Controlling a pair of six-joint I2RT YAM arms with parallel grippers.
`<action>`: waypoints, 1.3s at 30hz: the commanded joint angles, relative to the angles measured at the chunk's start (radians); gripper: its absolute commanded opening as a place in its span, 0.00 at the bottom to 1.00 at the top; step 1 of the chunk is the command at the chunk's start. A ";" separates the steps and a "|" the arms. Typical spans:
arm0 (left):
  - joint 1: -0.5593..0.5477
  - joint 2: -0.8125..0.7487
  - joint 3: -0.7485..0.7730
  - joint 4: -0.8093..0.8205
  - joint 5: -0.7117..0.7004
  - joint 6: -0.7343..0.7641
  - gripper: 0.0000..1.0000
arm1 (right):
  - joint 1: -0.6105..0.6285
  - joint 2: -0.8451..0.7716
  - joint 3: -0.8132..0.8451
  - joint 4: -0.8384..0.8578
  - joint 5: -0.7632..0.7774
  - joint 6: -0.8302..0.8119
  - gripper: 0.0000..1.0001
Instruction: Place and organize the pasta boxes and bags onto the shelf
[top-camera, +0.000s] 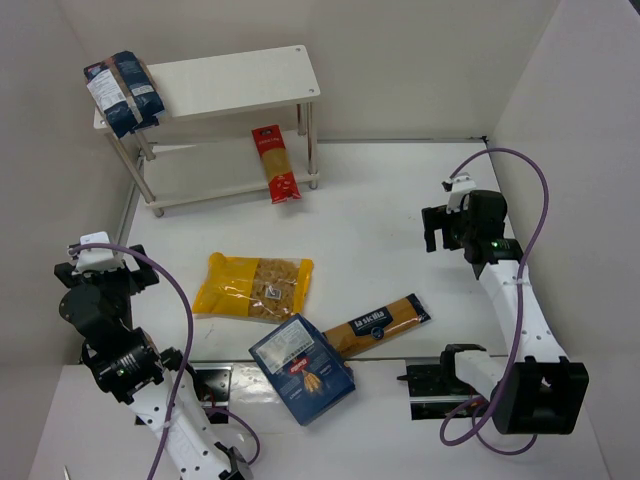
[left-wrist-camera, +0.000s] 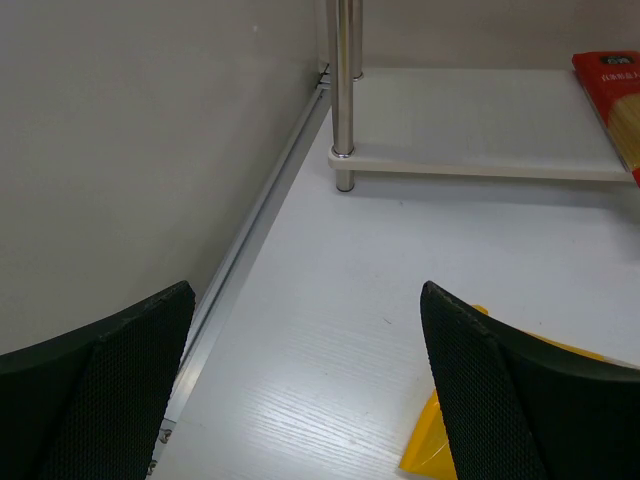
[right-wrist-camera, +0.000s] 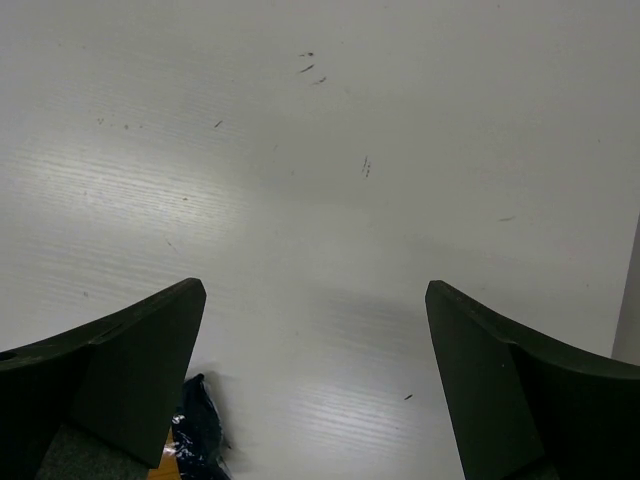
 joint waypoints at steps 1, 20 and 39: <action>0.006 0.004 0.010 0.033 0.008 -0.010 0.99 | -0.003 -0.043 -0.002 0.014 0.001 0.004 1.00; -0.004 0.137 0.070 0.002 0.044 0.023 0.99 | 0.029 -0.004 0.128 -0.153 -0.359 -0.144 1.00; -0.596 0.779 0.438 -0.775 0.255 0.905 0.99 | 0.123 0.122 0.305 -0.277 -0.364 -0.150 1.00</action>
